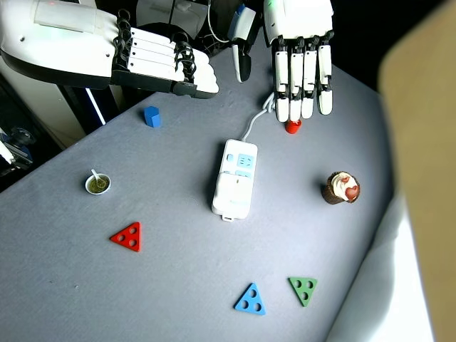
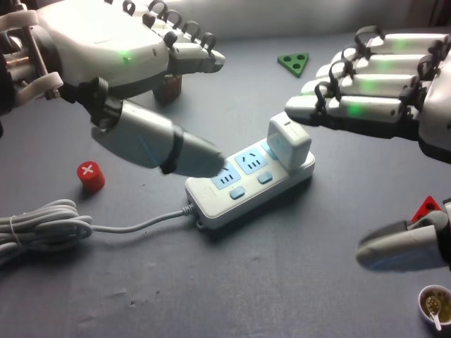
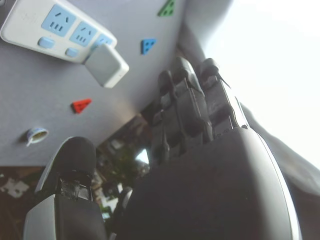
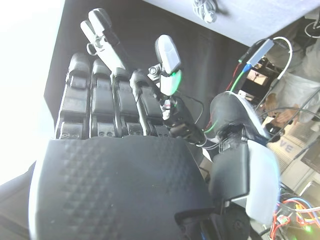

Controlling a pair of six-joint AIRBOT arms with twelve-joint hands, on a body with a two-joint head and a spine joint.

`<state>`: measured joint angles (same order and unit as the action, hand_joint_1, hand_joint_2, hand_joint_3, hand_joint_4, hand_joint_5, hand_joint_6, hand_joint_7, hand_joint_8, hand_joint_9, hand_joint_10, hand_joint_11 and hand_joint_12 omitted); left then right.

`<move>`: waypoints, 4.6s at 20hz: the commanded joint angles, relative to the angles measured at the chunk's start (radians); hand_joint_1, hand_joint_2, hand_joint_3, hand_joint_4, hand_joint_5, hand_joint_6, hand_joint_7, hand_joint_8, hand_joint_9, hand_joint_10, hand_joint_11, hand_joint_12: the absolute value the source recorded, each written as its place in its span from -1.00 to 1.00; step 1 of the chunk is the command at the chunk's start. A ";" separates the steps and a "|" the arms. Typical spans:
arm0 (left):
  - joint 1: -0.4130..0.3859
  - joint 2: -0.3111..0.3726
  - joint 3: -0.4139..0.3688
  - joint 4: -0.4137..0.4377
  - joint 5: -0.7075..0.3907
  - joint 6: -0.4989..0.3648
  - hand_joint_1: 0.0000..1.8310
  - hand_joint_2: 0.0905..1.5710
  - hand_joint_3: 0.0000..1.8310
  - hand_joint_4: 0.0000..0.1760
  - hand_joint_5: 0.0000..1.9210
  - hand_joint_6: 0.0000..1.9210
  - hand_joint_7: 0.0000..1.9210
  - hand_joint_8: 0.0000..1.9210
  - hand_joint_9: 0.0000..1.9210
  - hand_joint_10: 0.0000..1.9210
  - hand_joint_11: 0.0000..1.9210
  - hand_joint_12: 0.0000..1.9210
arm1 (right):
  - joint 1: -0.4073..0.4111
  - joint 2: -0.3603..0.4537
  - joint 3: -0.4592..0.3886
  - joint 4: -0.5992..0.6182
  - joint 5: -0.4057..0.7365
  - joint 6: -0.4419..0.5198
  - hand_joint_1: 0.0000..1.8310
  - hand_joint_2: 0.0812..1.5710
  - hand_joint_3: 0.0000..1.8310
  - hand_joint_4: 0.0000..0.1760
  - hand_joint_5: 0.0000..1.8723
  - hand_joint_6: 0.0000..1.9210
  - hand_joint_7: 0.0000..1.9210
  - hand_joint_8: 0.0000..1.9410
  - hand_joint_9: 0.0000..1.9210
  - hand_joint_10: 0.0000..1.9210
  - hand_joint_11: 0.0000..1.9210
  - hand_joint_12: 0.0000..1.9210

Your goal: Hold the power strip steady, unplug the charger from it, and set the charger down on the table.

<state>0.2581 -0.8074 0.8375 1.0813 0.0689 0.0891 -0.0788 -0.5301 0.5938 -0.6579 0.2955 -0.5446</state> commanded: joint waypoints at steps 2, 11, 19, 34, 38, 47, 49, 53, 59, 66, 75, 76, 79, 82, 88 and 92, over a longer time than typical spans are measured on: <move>-0.008 -0.002 0.008 0.008 -0.049 0.004 -1.00 0.22 -0.97 -1.00 -0.84 -1.00 -0.81 -1.00 -0.82 -0.99 -0.88 -0.78 | 0.016 0.009 -0.002 0.024 0.093 -0.001 -1.00 0.28 -0.98 -1.00 -0.85 -0.99 -0.81 -0.99 -0.81 -0.99 -0.88 -0.71; -0.005 -0.002 0.010 0.008 -0.058 0.019 -1.00 0.23 -0.99 -1.00 -0.83 -1.00 -0.80 -1.00 -0.82 -1.00 -0.88 -0.78 | 0.016 0.017 -0.031 0.218 0.036 -0.214 -1.00 0.29 -1.00 -1.00 -0.82 -0.99 -0.78 -0.99 -0.78 -0.99 -0.86 -0.74; 0.037 -0.045 0.036 0.002 -0.092 0.030 -1.00 0.24 -0.99 -1.00 -0.84 -1.00 -0.81 -1.00 -0.83 -1.00 -0.89 -0.78 | -0.033 0.028 0.023 0.300 -0.016 -0.266 -1.00 0.39 -0.99 -1.00 -0.81 -1.00 -0.77 -1.00 -0.77 -1.00 -0.85 -0.77; 0.174 -0.118 0.091 -0.007 -0.122 0.030 -1.00 0.25 -1.00 -1.00 -0.85 -1.00 -0.81 -1.00 -0.83 -1.00 -0.90 -0.79 | -0.066 -0.059 0.085 0.683 0.029 -0.654 -1.00 0.37 -1.00 -1.00 -0.81 -1.00 -0.76 -1.00 -0.76 -1.00 -0.83 -0.79; 0.205 -0.144 0.110 -0.007 -0.128 0.032 -1.00 0.25 -1.00 -1.00 -0.84 -0.99 -0.80 -0.99 -0.82 -0.99 -0.90 -0.79 | -0.066 -0.079 0.166 0.668 0.025 -0.482 -1.00 0.36 -1.00 -1.00 -0.86 -1.00 -0.81 -1.00 -0.80 -1.00 -0.87 -0.81; 0.259 -0.210 0.165 -0.008 -0.159 0.031 -1.00 0.26 -1.00 -1.00 -0.83 -0.99 -0.78 -0.99 -0.81 -0.99 -0.89 -0.79 | -0.062 -0.167 0.196 0.954 0.027 -0.727 -0.98 0.36 -1.00 -1.00 -0.83 -1.00 -0.78 -1.00 -0.78 -1.00 -0.84 -0.81; 0.271 -0.219 0.170 -0.008 -0.159 0.031 -1.00 0.26 -1.00 -1.00 -0.83 -1.00 -0.79 -1.00 -0.81 -1.00 -0.90 -0.79 | -0.063 -0.184 0.200 1.019 0.079 -0.769 -0.96 0.35 -1.00 -1.00 -0.82 -1.00 -0.78 -1.00 -0.78 -1.00 -0.85 -0.81; 0.282 -0.230 0.178 -0.008 -0.159 0.035 -1.00 0.26 -1.00 -1.00 -0.84 -1.00 -0.79 -1.00 -0.81 -1.00 -0.90 -0.79 | -0.069 -0.193 0.229 0.874 0.113 -0.615 -0.97 0.35 -1.00 -1.00 -0.82 -1.00 -0.79 -1.00 -0.79 -1.00 -0.84 -0.81; 0.296 -0.249 0.195 -0.008 -0.161 0.040 -1.00 0.26 -1.00 -1.00 -0.84 -1.00 -0.79 -1.00 -0.81 -1.00 -0.90 -0.79 | -0.120 -0.213 0.236 1.143 0.183 -0.901 -0.99 0.36 -1.00 -1.00 -0.83 -0.99 -0.80 -0.99 -0.80 -0.99 -0.84 -0.82; 0.310 -0.266 0.205 -0.008 -0.163 0.040 -1.00 0.26 -1.00 -1.00 -0.82 -0.99 -0.78 -1.00 -0.79 -0.99 -0.87 -0.77 | -0.151 -0.297 0.149 1.526 0.546 -1.215 -0.99 0.36 -1.00 -1.00 -0.83 -1.00 -0.79 -0.99 -0.79 -0.99 -0.84 -0.82; 0.316 -0.279 0.206 -0.003 -0.163 0.040 -1.00 0.26 -1.00 -1.00 -0.85 -1.00 -0.80 -1.00 -0.82 -1.00 -0.88 -0.78 | -0.159 -0.437 0.148 1.694 0.697 -1.215 -0.99 0.35 -1.00 -1.00 -0.83 -1.00 -0.80 -1.00 -0.80 -1.00 -0.85 -0.83; 0.317 -0.279 0.205 -0.003 -0.163 0.040 -1.00 0.26 -1.00 -1.00 -0.85 -1.00 -0.80 -1.00 -0.82 -1.00 -0.88 -0.78 | -0.160 -0.447 0.150 1.707 0.702 -1.216 -0.99 0.35 -1.00 -1.00 -0.82 -1.00 -0.79 -1.00 -0.79 -1.00 -0.85 -0.83; 0.322 -0.279 0.200 -0.002 -0.165 0.040 -1.00 0.26 -1.00 -1.00 -0.83 -0.99 -0.79 -1.00 -0.80 -0.99 -0.86 -0.77 | -0.177 -0.483 0.151 1.731 0.743 -1.216 -0.98 0.35 -1.00 -1.00 -0.85 -1.00 -0.82 -1.00 -0.82 -1.00 -0.88 -0.85; 0.327 -0.279 0.198 -0.003 -0.166 0.039 -1.00 0.26 -1.00 -1.00 -0.83 -0.99 -0.79 -0.99 -0.81 -1.00 -0.88 -0.78 | -0.187 -0.518 0.143 1.733 0.773 -1.216 -0.98 0.35 -1.00 -1.00 -0.80 -0.99 -0.77 -0.99 -0.77 -0.99 -0.82 -0.82; 0.328 -0.276 0.199 -0.004 -0.170 0.039 -1.00 0.26 -1.00 -1.00 -0.85 -1.00 -0.80 -1.00 -0.82 -1.00 -0.87 -0.78 | -0.186 -0.595 0.164 1.792 0.821 -1.215 -0.90 0.33 -1.00 -1.00 -0.82 -0.99 -0.79 -0.99 -0.79 -0.99 -0.84 -0.84; 0.328 -0.276 0.201 -0.003 -0.179 0.039 -1.00 0.26 -1.00 -1.00 -0.84 -1.00 -0.79 -0.99 -0.81 -0.99 -0.88 -0.79 | -0.185 -0.632 0.192 1.828 0.839 -1.215 -0.56 0.28 -1.00 -1.00 -0.72 -0.98 -0.68 -0.98 -0.69 -0.98 -0.75 -0.80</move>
<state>0.5880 -1.0756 1.0386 1.0805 -0.0608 0.1295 -0.2691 -1.1725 0.7906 1.2526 1.0748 -1.7657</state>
